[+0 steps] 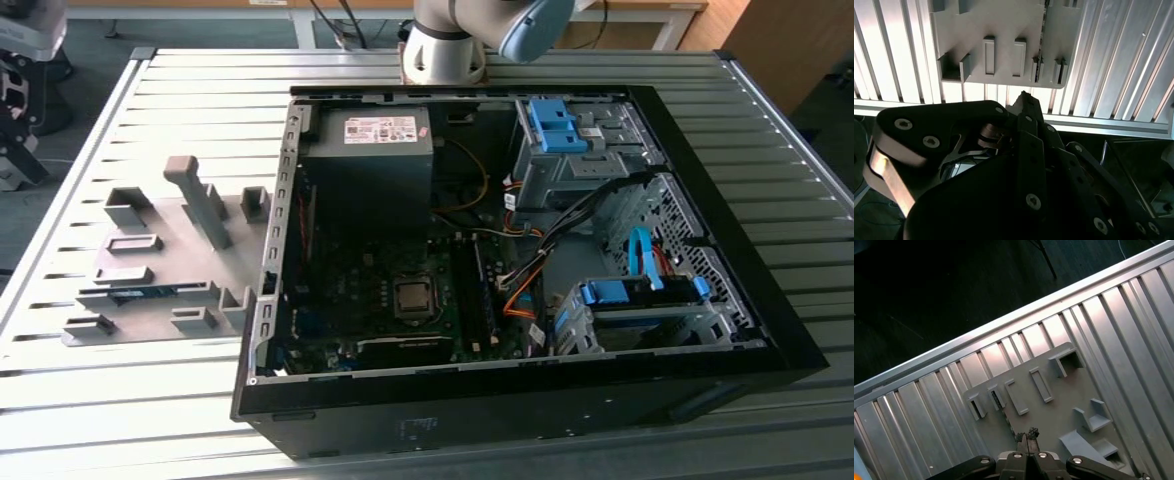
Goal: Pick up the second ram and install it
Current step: 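Pick up the second ram and move it above second insertion slot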
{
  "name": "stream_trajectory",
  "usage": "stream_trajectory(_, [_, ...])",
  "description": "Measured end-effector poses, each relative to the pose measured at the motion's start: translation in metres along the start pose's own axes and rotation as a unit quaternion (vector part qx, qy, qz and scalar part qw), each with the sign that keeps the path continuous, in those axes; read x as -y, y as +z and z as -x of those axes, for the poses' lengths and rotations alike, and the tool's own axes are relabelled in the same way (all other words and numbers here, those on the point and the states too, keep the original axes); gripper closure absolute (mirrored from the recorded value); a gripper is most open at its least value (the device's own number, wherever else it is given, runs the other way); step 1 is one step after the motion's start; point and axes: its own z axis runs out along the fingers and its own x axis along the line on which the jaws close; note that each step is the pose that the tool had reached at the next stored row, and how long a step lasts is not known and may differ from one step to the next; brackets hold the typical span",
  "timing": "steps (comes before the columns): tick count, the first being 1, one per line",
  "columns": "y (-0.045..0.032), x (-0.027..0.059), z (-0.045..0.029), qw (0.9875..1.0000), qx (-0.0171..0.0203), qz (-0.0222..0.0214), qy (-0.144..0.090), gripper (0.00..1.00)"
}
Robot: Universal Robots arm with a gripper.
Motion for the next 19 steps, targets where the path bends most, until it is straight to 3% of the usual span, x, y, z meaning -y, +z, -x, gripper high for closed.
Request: stream_trajectory(19, [0.0051,0.0002,-0.0001,1.0000,0.0000,0.0000,0.000,0.89])
